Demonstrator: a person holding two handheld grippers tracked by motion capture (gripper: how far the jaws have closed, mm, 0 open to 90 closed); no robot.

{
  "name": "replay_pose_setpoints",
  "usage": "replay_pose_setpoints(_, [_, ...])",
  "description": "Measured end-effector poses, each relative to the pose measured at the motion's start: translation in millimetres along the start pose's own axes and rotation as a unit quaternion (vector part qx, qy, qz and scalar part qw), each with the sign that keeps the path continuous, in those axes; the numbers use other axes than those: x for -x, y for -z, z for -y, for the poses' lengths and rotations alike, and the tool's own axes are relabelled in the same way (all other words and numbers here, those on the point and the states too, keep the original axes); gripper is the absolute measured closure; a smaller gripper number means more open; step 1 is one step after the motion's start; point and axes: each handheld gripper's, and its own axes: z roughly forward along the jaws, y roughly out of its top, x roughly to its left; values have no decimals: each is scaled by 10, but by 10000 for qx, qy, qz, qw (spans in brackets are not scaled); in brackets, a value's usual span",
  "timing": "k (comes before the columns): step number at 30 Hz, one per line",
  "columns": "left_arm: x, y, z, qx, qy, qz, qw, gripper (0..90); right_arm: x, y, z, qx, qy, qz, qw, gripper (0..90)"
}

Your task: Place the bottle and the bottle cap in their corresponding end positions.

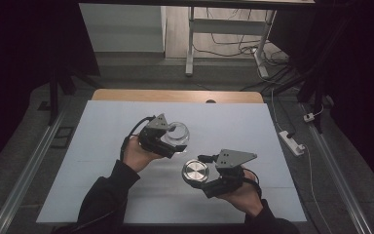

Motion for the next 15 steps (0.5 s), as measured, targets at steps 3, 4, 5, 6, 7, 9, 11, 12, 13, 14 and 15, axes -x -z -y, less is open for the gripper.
replay_pose_setpoints(3, [-12,-20,-15,-1,0,-17,10000,158,-12,-10,41,-20,-5,14,10000,196])
replay_pose_setpoints(4, [-19,-29,-20,0,-6,-28,10000,158,-14,-15,54,-15,-2,5,10000,196])
replay_pose_setpoints(5, [-27,-39,-25,-1,-6,-31,10000,158,-14,-15,54,-15,-2,5,10000,196])
replay_pose_setpoints(6, [-37,-50,-29,-3,-1,-35,10000,158,-20,-26,82,-25,-9,4,10000,196])
replay_pose_setpoints(7, [-42,-57,-30,-5,-2,-41,10000,158,-22,-30,90,-35,-7,3,10000,196])
replay_pose_setpoints(9, [-57,-77,-31,6,11,-53,10000,158,-25,-37,100,-27,-3,15,10000,196])
replay_pose_setpoints(11, [-70,-92,-29,-1,18,-65,10000,158,-34,-55,124,-42,-9,15,10000,196])
replay_pose_setpoints(12, [-78,-101,-26,-8,18,-71,10000,158,-38,-63,131,-49,-10,15,10000,196])
replay_pose_setpoints(13, [-87,-109,-23,-18,16,-75,10000,158,-38,-63,131,-49,-10,15,10000,196])
replay_pose_setpoints(14, [-93,-120,-18,-15,28,-87,10000,158,-47,-85,144,-68,-3,19,10000,196])
replay_pose_setpoints(15, [-102,-130,-14,-25,27,-93,9999,158,-47,-85,144,-68,-3,19,10000,196])
